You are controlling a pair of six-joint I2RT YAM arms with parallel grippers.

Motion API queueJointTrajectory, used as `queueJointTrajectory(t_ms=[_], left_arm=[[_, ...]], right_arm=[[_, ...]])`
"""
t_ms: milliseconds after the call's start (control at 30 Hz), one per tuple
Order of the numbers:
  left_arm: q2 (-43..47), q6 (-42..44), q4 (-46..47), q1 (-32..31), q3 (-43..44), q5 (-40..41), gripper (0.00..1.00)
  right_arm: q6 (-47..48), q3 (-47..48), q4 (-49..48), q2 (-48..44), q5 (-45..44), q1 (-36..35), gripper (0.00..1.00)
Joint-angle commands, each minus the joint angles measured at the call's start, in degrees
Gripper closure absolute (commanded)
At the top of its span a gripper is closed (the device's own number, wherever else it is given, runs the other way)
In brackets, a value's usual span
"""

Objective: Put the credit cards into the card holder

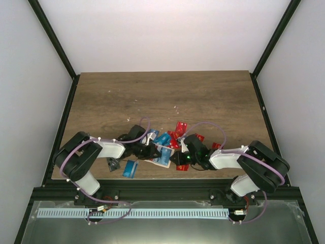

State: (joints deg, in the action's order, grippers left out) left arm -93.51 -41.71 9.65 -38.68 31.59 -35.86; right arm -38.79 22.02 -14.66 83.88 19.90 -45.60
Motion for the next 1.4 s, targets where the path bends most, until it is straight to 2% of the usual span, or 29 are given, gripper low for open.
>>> queueJointTrajectory(t_ms=[0,200,333,467,500,633,733,800,900,1200,1367], left_arm=[[-2.9,3.0,-3.2,-2.0,1.2,0.2,0.96],[-2.6,3.6,-5.5,-2.2,1.7,2.2,0.96],[0.9,4.0,-8.6,-2.4,1.8,6.4,0.92],[5.6,4.5,-12.1,-2.8,2.3,9.6,0.78],[6.7,4.7,-13.0,-3.1,2.4,10.6,0.74],[11.7,4.5,-15.4,-3.8,2.0,13.5,0.55],[16.5,4.2,-16.0,-4.9,0.6,16.3,0.45],[19.6,5.2,-16.5,-5.9,-0.1,19.2,0.42],[22.7,7.1,-16.9,-6.8,-0.8,22.8,0.45],[21.6,9.6,-11.9,-7.8,-3.5,22.7,0.76],[18.5,10.5,-9.9,-8.0,-4.0,22.3,0.81]], right_arm=[[-1.3,-1.5,9.7,3.7,-7.8,-0.6,0.92],[-1.6,-1.8,11.2,0.4,-7.5,-0.6,0.89],[-2.0,-2.6,12.4,-4.5,-6.9,-0.6,0.86],[-2.8,-2.6,13.9,-9.7,-6.4,-0.6,0.77],[-3.1,-2.7,14.2,-11.1,-6.4,-0.6,0.72],[-5.4,-3.2,14.5,-16.4,-6.9,-0.6,0.64],[-8.9,-4.9,11.7,-20.0,-5.7,-0.6,0.58],[-11.6,-6.5,7.8,-21.8,-3.4,-0.6,0.55],[-15.6,-8.2,1.9,-22.5,-0.8,-0.6,0.52],[-20.4,-8.3,-10.3,-13.2,4.7,-0.6,0.52],[-21.3,-7.1,-13.7,-7.9,5.8,-0.6,0.54]])
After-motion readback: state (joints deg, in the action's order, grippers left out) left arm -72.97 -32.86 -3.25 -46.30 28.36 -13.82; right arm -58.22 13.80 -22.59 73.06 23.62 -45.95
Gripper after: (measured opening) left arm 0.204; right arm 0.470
